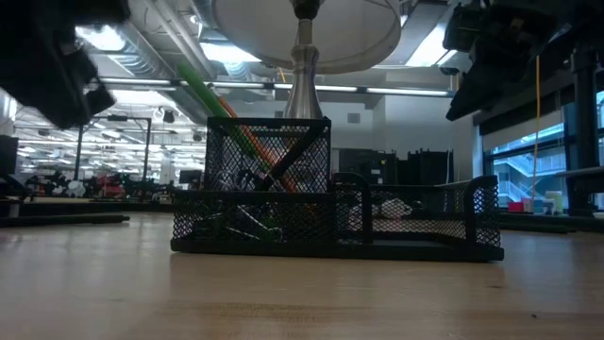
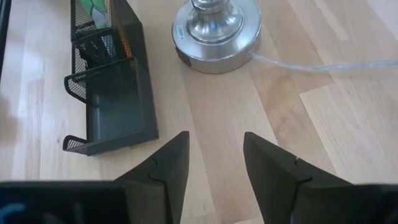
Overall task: Pick and place office supplies into organizer
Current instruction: Put the bottom black pen into the black desk
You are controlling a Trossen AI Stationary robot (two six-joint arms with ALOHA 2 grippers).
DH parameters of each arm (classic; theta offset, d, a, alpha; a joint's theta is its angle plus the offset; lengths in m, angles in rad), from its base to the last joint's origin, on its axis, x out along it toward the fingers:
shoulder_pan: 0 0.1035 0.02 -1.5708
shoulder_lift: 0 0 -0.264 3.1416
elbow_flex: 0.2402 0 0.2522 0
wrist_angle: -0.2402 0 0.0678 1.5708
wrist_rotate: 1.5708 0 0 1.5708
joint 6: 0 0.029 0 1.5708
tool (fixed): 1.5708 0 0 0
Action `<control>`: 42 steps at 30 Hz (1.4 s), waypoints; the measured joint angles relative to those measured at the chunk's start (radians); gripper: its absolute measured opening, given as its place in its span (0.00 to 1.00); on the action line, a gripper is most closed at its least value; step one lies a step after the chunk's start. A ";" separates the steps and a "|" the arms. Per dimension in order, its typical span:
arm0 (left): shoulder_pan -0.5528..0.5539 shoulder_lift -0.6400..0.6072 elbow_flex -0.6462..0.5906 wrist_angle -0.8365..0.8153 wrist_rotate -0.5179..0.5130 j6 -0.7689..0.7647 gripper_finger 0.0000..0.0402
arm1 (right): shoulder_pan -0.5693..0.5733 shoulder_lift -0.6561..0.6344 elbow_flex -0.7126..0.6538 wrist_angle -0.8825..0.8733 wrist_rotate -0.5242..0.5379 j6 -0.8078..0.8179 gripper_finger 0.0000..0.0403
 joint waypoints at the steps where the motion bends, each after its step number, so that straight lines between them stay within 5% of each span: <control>1: 0.010 -0.017 0.000 -0.061 0.016 -0.052 0.13 | 0.000 0.000 0.000 0.004 0.000 -0.003 0.38; 8: 0.107 -0.090 0.000 -0.367 0.105 -0.304 0.09 | 0.000 0.000 0.000 0.046 0.008 -0.027 0.38; 20: 0.299 -0.092 0.000 -0.332 0.155 -0.159 0.02 | -0.001 0.000 0.000 0.062 0.009 -0.023 0.38; 29: 0.413 -0.092 0.000 -0.508 0.181 -0.327 0.18 | -0.001 0.000 0.000 0.062 0.019 -0.027 0.38; 42: 0.602 -0.092 0.000 -0.498 0.165 -0.167 0.36 | -0.002 0.000 0.000 0.062 0.061 -0.040 0.38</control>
